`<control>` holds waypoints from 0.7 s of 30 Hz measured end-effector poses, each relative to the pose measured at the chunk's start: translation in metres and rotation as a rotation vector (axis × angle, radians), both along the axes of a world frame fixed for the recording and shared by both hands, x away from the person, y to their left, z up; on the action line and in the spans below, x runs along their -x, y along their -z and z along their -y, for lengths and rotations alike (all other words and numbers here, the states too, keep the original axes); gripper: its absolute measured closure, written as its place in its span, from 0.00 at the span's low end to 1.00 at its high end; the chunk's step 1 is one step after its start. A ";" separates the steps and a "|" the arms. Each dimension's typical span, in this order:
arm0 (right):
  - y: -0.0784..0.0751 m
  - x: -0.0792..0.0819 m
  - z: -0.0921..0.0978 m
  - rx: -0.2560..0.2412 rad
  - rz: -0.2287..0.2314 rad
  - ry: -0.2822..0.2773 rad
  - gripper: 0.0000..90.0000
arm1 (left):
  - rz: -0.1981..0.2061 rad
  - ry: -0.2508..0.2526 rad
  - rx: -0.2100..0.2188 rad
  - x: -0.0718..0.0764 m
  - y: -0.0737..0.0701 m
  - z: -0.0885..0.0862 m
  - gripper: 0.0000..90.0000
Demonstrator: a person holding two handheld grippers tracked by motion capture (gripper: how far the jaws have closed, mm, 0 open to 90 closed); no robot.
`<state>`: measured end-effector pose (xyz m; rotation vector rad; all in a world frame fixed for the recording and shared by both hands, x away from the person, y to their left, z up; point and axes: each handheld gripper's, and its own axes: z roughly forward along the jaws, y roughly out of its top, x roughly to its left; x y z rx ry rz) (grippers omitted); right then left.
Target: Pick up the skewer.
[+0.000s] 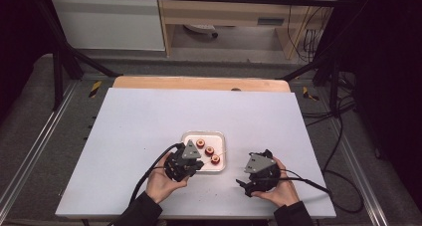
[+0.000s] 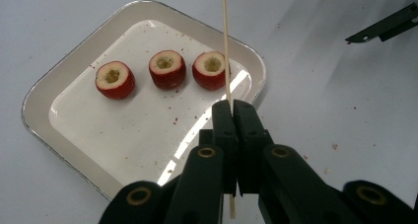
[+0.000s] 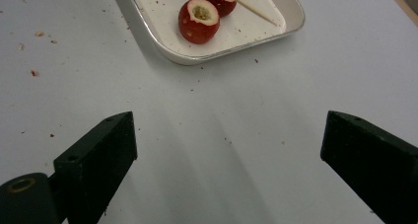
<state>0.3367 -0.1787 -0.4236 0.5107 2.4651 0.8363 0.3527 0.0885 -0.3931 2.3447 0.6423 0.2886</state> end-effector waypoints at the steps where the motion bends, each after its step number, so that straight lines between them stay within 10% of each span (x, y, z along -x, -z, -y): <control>1: -0.001 0.000 -0.002 0.015 0.009 -0.008 0.09 | -0.001 0.009 -0.010 0.000 -0.001 0.001 0.99; 21: -0.003 0.006 -0.023 0.207 0.198 -0.223 0.35 | -0.004 0.115 -0.108 0.004 -0.004 0.046 0.99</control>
